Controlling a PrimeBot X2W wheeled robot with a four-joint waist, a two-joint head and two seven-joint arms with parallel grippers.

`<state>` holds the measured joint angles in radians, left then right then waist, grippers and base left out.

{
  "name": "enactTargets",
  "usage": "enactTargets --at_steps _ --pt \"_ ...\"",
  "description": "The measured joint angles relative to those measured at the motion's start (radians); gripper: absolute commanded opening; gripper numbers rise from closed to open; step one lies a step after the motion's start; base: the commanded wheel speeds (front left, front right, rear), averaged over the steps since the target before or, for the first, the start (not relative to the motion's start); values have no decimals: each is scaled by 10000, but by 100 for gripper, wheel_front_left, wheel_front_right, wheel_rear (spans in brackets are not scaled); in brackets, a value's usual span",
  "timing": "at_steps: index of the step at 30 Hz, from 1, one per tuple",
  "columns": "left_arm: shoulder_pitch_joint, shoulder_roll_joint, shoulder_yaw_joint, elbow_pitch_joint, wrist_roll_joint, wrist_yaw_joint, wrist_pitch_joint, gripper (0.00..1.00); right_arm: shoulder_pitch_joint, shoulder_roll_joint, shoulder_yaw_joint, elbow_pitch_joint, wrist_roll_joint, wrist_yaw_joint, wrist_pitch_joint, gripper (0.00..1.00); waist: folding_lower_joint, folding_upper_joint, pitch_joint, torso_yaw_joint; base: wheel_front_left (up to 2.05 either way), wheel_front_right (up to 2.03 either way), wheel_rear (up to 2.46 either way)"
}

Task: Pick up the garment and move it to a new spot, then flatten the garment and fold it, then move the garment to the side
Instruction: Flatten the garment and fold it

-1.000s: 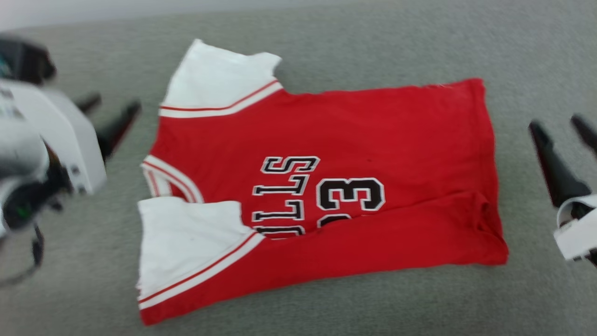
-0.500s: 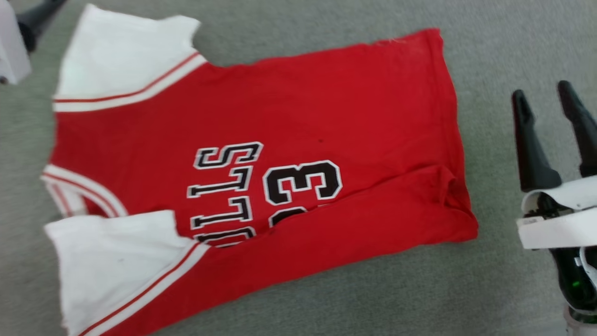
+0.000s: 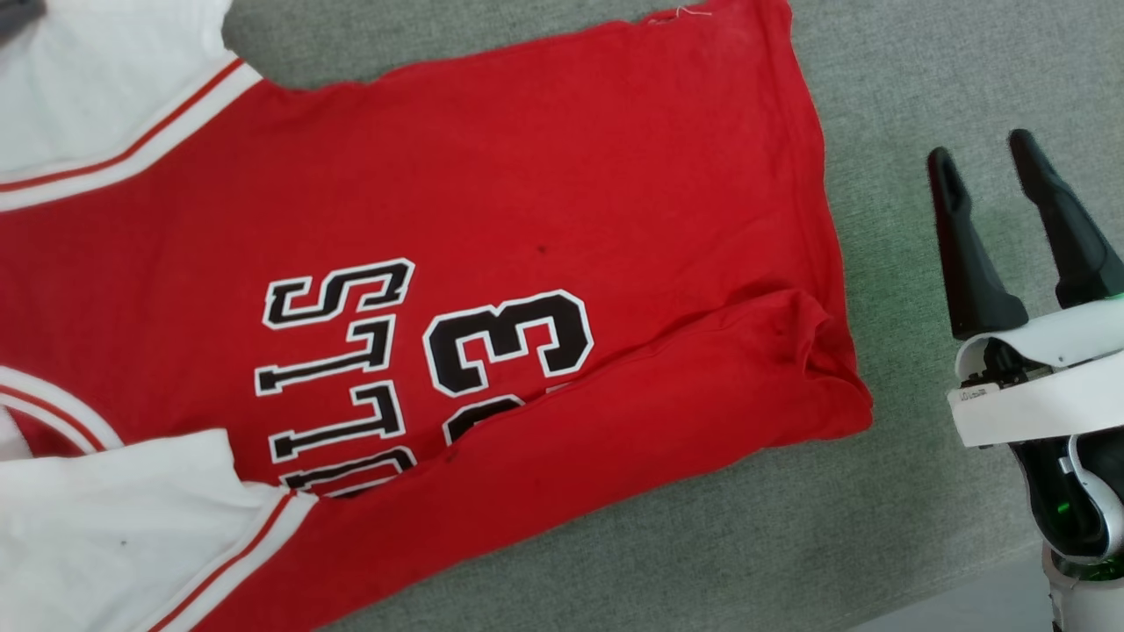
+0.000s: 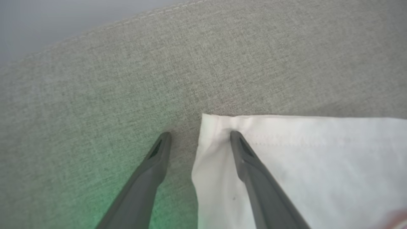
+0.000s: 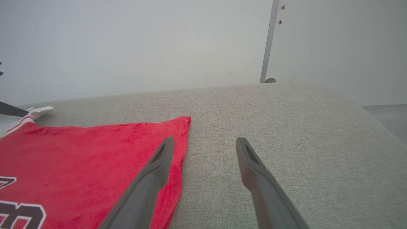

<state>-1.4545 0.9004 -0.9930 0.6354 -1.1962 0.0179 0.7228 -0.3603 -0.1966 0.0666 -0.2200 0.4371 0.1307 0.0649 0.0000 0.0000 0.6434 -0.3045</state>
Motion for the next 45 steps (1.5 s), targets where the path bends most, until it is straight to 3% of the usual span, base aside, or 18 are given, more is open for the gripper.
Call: enactTargets --at_steps 1,2,6,10,12,18,27,28,29,38,45 --pt "-45 -31 2 84 -33 6 84 9 -27 -33 23 -17 19 2 90 100 0 0 29 -21 0 0 0" --pt "-76 -98 23 198 -84 40 178 0 -55 -54 44 -44 52 0 236 100 0 0 44 -32 0 0 0" --pt "-128 -357 -8 462 -82 -109 75 0 -380 -94 54 -144 462 0 1471 100 0 0 13 36 0 0 0" --pt "-180 -663 -59 692 -15 -282 -81 0 -1210 -81 -48 -2 422 0 3407 100 0 0 -23 225 0 0 0" --pt "-221 -876 -84 834 -4 -407 -184 0 -1933 251 -316 314 426 -2 4343 100 0 0 -36 356 0 0 0" --pt "-391 -1538 -98 1275 -8 -665 -454 0 -4228 573 -324 2268 -408 2 6537 100 0 0 -26 800 0 0 0" --pt "-645 -2364 -125 1925 -10 -1049 -878 0 -6339 525 -176 5492 -1049 -2 8193 100 0 0 85 1475 0 0 0" --pt "-653 -2418 -121 1979 -17 -1078 -922 0 -6507 485 -115 5705 -1020 -2 8328 44 0 0 93 1530 0 0 0" --pt "-661 -2479 -119 2048 -44 -1122 -961 0 -6653 422 -46 5894 -982 -4 8485 0 0 0 97 1580 0 0 0" --pt "-418 -2819 58 2464 -372 -1390 -1801 0 -7114 90 69 6786 -581 0 8682 0 0 0 -208 1916 0 0 0" --pt "-201 -2788 299 2096 -842 -1457 -2219 0 -6457 -616 397 6435 -182 0 7789 0 0 0 -842 2257 0 0 0"
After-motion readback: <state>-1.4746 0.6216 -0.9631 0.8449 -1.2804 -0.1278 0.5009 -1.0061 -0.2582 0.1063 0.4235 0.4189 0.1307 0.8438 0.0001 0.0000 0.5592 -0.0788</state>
